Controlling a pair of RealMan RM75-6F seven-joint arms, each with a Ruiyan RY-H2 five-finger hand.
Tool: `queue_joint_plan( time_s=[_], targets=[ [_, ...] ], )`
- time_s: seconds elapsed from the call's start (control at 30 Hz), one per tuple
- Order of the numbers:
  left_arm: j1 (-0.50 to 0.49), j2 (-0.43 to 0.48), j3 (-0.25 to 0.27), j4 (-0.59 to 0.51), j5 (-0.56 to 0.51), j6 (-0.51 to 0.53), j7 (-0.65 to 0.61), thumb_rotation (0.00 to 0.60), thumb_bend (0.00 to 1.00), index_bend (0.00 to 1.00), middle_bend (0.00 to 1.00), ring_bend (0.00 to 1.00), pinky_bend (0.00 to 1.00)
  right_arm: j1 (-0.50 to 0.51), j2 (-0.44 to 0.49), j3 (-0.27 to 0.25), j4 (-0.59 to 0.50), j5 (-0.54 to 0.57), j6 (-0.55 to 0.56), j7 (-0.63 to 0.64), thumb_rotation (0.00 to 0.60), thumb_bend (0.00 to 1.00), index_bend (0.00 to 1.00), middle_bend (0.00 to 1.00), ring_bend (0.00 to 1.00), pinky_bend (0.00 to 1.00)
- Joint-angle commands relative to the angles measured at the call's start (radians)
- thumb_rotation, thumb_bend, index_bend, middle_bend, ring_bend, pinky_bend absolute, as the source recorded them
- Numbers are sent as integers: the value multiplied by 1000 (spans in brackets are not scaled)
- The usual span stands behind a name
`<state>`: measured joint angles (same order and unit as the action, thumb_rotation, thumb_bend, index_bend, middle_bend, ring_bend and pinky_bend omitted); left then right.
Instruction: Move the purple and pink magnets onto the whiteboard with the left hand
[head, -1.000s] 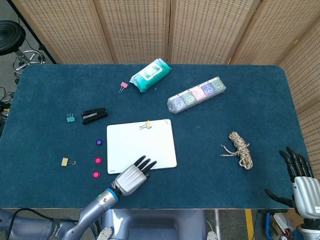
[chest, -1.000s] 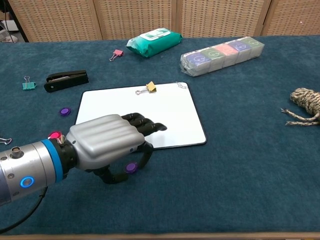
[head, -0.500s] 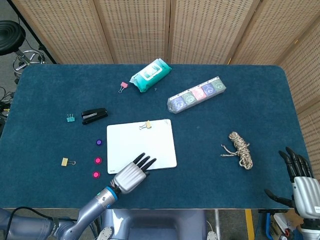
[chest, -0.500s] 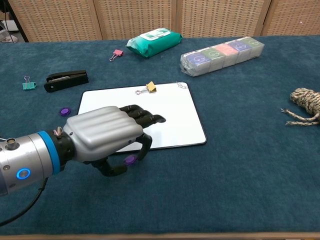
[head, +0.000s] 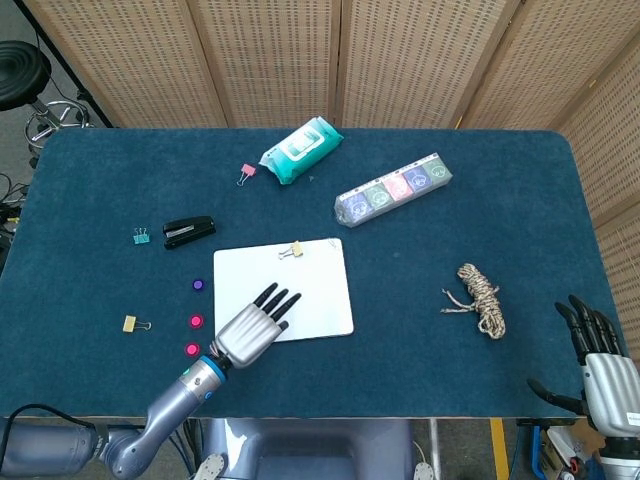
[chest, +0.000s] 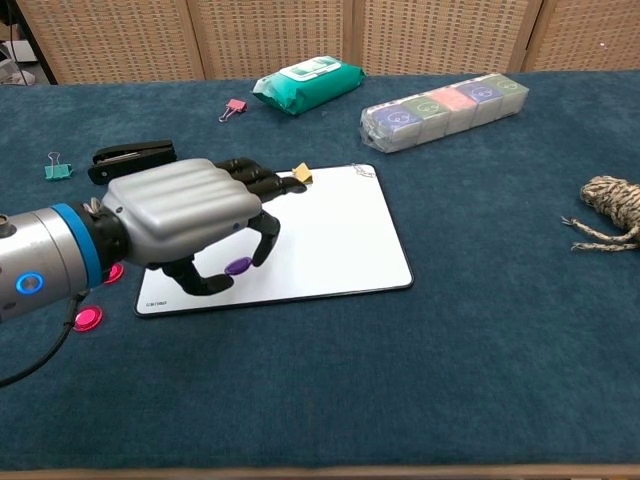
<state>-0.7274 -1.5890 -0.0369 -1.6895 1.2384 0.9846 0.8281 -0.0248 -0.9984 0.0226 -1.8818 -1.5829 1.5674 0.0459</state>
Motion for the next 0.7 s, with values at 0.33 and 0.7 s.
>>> queue_joint_plan(
  time_s=[0.33, 0.7],
  targets=[
    [-62, 14, -75, 122, -79, -26, -4, 600, 336, 512, 0, 0, 0, 9, -3, 8, -3, 25, -18, -3, 600, 0, 81, 0, 0, 0],
    [-123, -13, -101, 285, -148, -79, -8, 600, 336, 512, 0, 0, 0, 21, -8, 23, 8, 79, -48, -2, 600, 0, 80, 0, 0, 0]
  ],
)
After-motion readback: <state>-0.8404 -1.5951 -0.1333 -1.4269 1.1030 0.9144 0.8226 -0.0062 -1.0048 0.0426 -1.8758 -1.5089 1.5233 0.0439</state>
